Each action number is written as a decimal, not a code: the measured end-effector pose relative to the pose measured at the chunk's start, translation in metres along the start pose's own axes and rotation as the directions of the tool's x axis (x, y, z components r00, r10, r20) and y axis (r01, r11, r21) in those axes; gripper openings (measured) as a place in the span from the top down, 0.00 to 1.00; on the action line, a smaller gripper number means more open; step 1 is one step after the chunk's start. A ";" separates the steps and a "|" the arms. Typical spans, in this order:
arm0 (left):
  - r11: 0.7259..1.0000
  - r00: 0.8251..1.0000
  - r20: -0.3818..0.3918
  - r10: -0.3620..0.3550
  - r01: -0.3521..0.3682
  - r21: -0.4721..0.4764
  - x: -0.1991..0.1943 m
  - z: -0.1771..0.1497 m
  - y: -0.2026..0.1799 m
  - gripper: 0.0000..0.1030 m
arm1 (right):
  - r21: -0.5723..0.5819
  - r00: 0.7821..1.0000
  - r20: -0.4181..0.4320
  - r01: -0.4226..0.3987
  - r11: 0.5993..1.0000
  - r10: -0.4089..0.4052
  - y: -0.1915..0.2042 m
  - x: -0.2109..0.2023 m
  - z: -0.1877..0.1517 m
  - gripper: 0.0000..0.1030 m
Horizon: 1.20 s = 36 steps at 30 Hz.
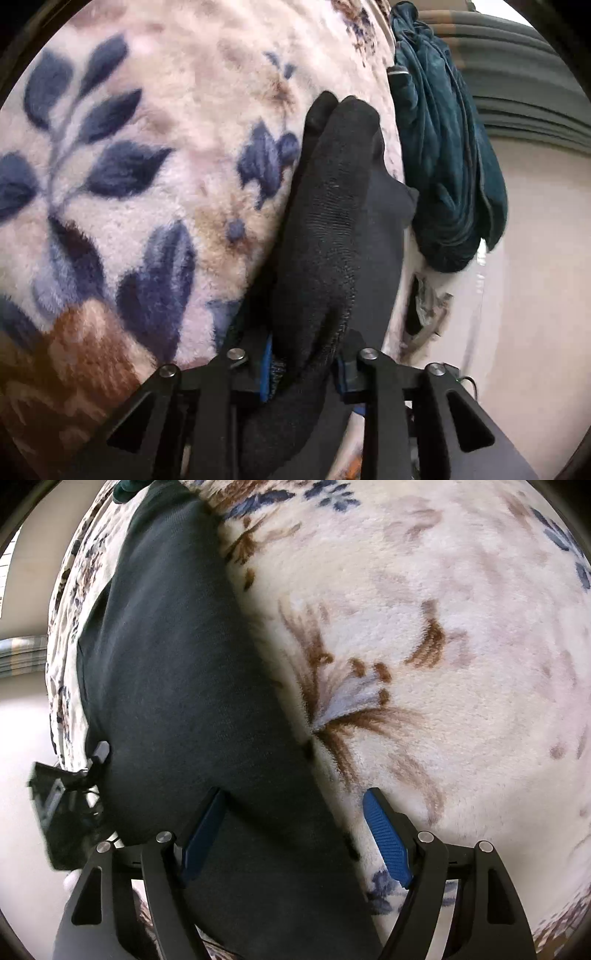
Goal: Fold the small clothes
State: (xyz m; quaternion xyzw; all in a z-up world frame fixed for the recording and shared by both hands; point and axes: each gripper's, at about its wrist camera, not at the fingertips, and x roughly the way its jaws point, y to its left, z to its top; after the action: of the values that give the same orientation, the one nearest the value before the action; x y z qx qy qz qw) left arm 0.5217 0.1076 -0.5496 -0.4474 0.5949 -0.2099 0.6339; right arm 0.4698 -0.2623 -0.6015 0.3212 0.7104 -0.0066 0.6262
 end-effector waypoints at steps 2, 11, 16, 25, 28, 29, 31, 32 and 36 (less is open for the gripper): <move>1.000 1.000 -0.013 -0.028 0.028 -0.003 -0.005 -0.001 -0.007 0.65 | -0.007 1.000 0.005 0.001 1.000 -0.001 0.002 -0.005 -0.001 0.24; 0.954 0.981 0.080 0.176 -0.190 0.233 -0.064 -0.059 -0.076 0.24 | -0.025 0.998 -0.012 -0.066 0.998 0.066 0.006 -0.030 -0.039 0.18; 0.898 0.950 0.111 0.293 -0.313 0.308 -0.082 -0.123 -0.089 0.15 | -0.034 0.999 -0.021 -0.040 0.999 0.039 0.001 -0.044 -0.082 0.03; 0.872 0.882 -0.091 0.462 -0.433 0.230 -0.084 -0.243 -0.025 0.15 | 0.000 0.990 -0.139 0.029 1.000 -0.029 -0.057 -0.034 -0.209 0.03; 0.872 0.864 -0.142 0.482 -0.458 0.174 -0.087 -0.280 -0.001 0.16 | 0.034 0.983 -0.171 0.071 0.997 -0.064 -0.083 -0.022 -0.242 0.03; 0.879 0.868 -0.157 0.471 -0.449 0.157 -0.087 -0.291 0.006 0.16 | 0.050 0.981 -0.180 0.083 0.995 -0.073 -0.094 -0.018 -0.253 0.03; 0.885 0.871 -0.165 0.463 -0.443 0.143 -0.088 -0.305 0.013 0.17 | 0.079 0.977 -0.198 0.093 0.993 -0.075 -0.111 -0.011 -0.271 0.03; 0.888 0.875 -0.161 0.456 -0.436 0.144 -0.087 -0.311 0.014 0.17 | 0.099 0.977 -0.202 0.093 0.991 -0.072 -0.119 -0.007 -0.280 0.03; 0.884 0.875 -0.162 0.456 -0.425 0.195 -0.063 -0.318 0.015 0.32 | 0.124 0.980 -0.185 0.103 0.987 -0.079 -0.130 0.004 -0.290 0.03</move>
State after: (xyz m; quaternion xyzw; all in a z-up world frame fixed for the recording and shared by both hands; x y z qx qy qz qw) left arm 0.2051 0.0650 -0.4916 -0.2259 0.7249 -0.1492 0.6335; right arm 0.1520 -0.2444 -0.5936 0.3286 0.7758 -0.0539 0.5360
